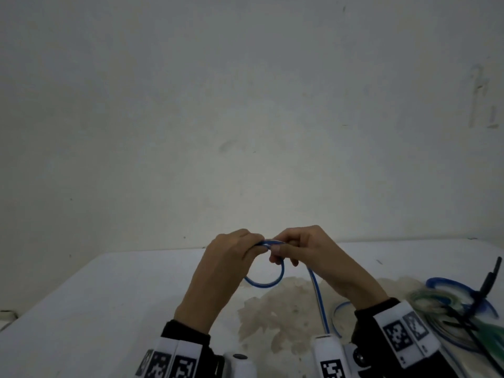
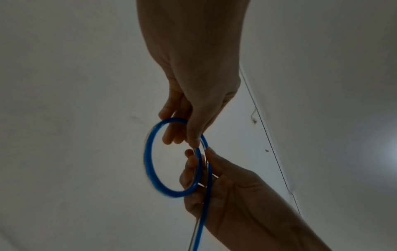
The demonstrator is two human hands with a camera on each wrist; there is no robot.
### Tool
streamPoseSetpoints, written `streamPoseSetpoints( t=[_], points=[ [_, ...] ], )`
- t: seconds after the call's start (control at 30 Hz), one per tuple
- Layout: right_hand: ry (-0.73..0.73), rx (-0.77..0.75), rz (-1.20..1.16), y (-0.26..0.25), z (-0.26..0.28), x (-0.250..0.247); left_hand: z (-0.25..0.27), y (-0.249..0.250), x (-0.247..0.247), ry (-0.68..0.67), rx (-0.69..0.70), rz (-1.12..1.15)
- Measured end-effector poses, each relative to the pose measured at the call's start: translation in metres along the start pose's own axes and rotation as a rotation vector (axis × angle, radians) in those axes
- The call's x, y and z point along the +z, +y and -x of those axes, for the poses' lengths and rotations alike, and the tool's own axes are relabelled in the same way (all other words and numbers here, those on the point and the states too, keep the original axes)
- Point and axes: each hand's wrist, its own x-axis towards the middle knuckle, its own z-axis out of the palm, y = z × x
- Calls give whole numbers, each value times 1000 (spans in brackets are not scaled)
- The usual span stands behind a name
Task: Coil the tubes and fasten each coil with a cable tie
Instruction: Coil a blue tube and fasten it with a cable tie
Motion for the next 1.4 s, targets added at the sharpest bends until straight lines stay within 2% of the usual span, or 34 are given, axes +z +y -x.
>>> streamPoseSetpoints(
  t=[0.13, 0.27, 0.47, 0.53, 0.6, 0.67, 0.73, 0.8, 0.87, 1.0, 1.07, 1.13, 1.2, 1.27, 1.33, 1.4],
  points=[
    [49, -17, -114, 0, 1, 1, 2, 5, 1, 85, -195, 288],
    [100, -48, -191, 0, 0, 4, 0, 7, -4, 102, -435, 593],
    [-25, 22, -215, -5, 2, 6, -1, 7, -5, 304, -455, 549],
    [-9, 5, -257, -4, 1, 6, -1, 6, -6, 336, -499, 572],
    [39, -38, -217, -2, 0, 5, 0, 4, -9, 258, -554, 653],
    [36, -101, -57, 0, -1, 2, 1, 2, -15, 33, -602, 730],
    [-38, -153, 135, 1, -1, 1, 3, 3, -20, -215, -663, 792],
    [-89, -178, 253, 1, 0, 1, 4, 6, -19, -328, -721, 806],
    [-67, -182, 227, 0, -1, 2, 2, 11, -17, -304, -754, 855],
    [36, -133, -52, 1, -1, 8, -5, 18, -13, -35, -872, 1097],
    [63, -106, -119, 2, -3, 15, -7, 21, -7, 87, -892, 1081],
    [95, -123, -128, 4, -5, 21, -7, 22, -1, 154, -864, 1005],
    [117, -173, -81, 4, -5, 19, -5, 19, 0, 114, -830, 1009],
    [63, -198, 7, 4, -3, 9, -4, 14, -9, -63, -813, 1057],
    [-51, -184, 101, 2, 1, 1, -2, 11, -17, -262, -814, 1046],
    [-120, -174, 213, -1, 3, 2, 1, 13, -19, -361, -780, 1027]
  ],
)
